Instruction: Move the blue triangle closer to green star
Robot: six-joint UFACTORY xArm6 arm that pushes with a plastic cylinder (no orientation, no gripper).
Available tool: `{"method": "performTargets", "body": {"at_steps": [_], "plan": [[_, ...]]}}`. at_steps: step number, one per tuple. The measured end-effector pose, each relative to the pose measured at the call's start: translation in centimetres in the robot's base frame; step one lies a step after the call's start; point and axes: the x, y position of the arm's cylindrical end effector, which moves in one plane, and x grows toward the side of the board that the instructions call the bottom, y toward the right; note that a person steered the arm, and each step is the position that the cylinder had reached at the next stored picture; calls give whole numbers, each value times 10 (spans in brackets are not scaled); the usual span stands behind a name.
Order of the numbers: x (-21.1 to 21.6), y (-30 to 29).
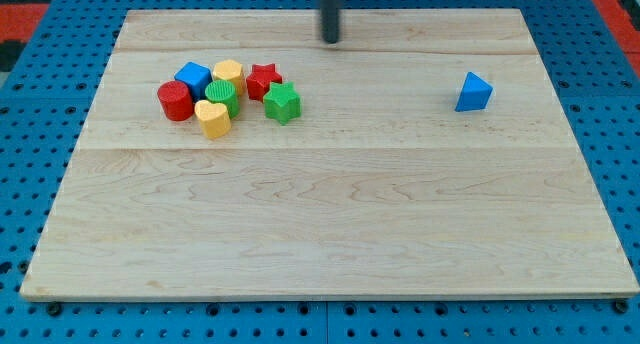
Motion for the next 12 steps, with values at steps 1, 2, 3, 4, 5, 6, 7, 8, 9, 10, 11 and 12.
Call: {"method": "performTargets", "body": {"at_steps": [1,2,3,4,5,6,7,8,9,10,11,12], "plan": [[23,120],[54,200],[120,201],[158,129],[146,108],[124,158],[114,167],[108,136],[92,134],[88,86],[154,54],[177,2]]}}
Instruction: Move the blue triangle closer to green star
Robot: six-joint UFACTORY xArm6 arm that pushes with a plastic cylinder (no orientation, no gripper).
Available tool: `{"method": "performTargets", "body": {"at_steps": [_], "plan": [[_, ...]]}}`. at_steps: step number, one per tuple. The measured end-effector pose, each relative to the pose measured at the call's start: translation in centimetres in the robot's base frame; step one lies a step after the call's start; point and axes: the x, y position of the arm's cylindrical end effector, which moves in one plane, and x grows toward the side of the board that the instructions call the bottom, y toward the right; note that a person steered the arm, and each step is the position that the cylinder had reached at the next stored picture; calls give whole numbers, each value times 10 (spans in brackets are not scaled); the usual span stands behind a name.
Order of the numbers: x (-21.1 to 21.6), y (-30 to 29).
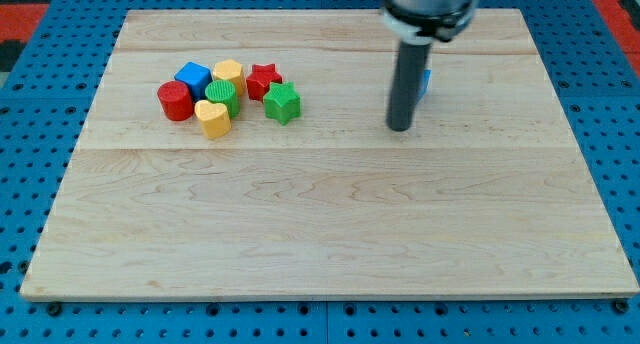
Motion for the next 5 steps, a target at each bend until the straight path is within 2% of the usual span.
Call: {"method": "performTargets", "body": {"at_steps": [1,2,3,4,5], "plan": [[-4,74],[-42,117],[-92,127],[-71,86],[-35,13]]}}
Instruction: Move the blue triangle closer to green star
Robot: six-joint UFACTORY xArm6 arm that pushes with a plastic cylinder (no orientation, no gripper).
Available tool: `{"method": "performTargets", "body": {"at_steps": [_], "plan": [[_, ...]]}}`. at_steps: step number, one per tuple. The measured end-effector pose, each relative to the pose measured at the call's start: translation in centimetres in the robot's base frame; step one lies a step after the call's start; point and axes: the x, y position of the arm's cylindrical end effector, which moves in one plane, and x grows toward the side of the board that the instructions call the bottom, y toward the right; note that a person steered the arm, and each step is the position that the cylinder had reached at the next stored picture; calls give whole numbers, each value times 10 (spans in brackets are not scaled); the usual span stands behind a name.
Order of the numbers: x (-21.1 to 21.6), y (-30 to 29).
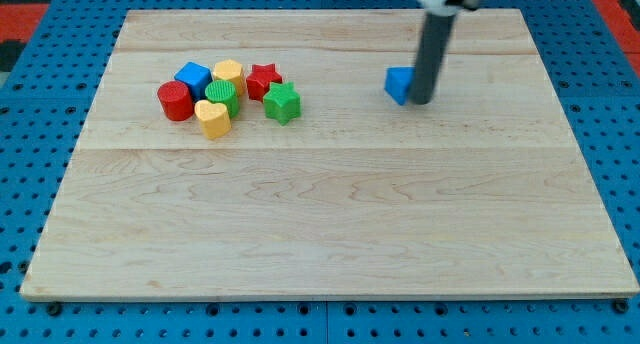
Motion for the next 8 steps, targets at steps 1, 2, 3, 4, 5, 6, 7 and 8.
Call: {"method": "performTargets", "body": {"at_steps": [1,2,3,4,5,6,7,8], "plan": [[1,-5],[-23,49],[-52,47],[-41,-23],[2,-75],[30,-91],[21,-34],[64,-27]]}}
